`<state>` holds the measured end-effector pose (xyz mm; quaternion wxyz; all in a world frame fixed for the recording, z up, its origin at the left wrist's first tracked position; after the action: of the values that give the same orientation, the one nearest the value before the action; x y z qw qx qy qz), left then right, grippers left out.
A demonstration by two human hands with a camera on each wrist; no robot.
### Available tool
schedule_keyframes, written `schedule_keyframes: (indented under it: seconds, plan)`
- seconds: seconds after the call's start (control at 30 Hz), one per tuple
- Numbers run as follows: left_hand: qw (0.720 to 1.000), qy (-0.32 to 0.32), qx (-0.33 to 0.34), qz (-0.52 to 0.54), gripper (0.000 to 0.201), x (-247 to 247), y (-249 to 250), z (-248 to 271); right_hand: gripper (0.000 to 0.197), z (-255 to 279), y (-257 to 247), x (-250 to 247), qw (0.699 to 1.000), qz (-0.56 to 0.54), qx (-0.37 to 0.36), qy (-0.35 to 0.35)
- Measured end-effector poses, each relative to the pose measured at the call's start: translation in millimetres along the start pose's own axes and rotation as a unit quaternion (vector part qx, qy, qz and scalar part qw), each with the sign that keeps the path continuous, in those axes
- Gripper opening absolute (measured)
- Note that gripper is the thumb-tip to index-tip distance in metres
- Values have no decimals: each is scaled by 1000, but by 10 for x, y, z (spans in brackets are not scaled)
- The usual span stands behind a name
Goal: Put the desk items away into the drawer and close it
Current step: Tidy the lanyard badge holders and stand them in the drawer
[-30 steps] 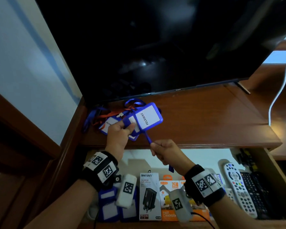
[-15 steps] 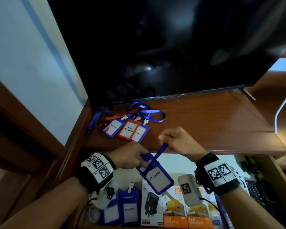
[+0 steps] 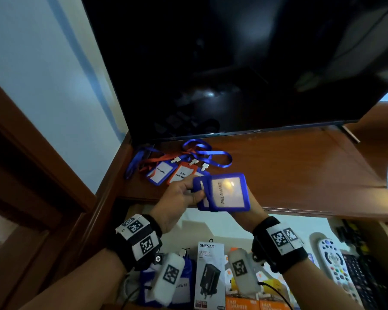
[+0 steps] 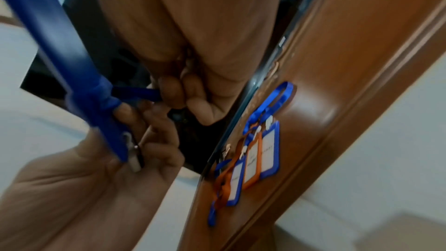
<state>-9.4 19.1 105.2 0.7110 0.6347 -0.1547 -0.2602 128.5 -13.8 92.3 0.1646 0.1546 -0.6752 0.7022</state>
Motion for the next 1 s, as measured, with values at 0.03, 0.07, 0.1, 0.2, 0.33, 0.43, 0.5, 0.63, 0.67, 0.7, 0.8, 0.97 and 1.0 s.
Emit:
schedule_keyframes:
  seconds: [0.03,0.07,0.1,0.2,0.33,0.43,0.5,0.63,0.67,0.7,0.8,0.97,1.0]
  plan:
    - [1000,16,-2,13,29,-22,-20,6,13,-7,27,60,1000,25,-4,-10]
    - [999,29,-5,21,28,-46,-33,20,9,-24,71,105,999,41,-4,-19]
    - [999,42,-9,26,27,-72,-53,40,10,-47,122,137,999,38,11,-16]
    - [996,81,-27,26,23,-191,-121,109,21,-131,286,221,997,-26,75,-5]
    - [990,126,-61,23,25,-425,-238,187,7,-186,399,400,992,-26,113,-42]
    - [982,167,-91,6,25,-669,-351,278,17,-298,478,426,992,25,121,-38]
    - [978,179,-105,-21,21,-844,-453,342,20,-470,554,359,989,63,133,17]
    - [947,122,-144,-258,12,-1120,-677,396,11,-993,754,122,979,110,126,113]
    - [924,90,-161,-335,19,-1143,-742,404,13,-1128,747,93,972,182,101,114]
    - [900,54,-180,-393,22,-1147,-813,426,18,-1256,736,75,951,278,79,113]
    - [850,-42,-196,-487,23,-1068,-1017,506,59,-1510,766,105,870,478,63,105]
    - [756,-184,-199,-596,27,-799,-1324,570,103,-1602,970,174,816,552,122,118]
    - [740,-204,-194,-611,22,-748,-1378,575,107,-1603,1000,172,808,562,129,122]
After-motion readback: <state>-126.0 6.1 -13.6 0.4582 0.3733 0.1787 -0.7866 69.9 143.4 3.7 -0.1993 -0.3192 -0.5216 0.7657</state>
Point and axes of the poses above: each hand's wrist, its own z-axis away from the middle knuckle, its own x-axis out of the palm, y = z × x, the point moved 6 cm from there along -z, towards the middle knuckle, and after that the axes turned 14 degrees about -z, right-handed, at the moved point
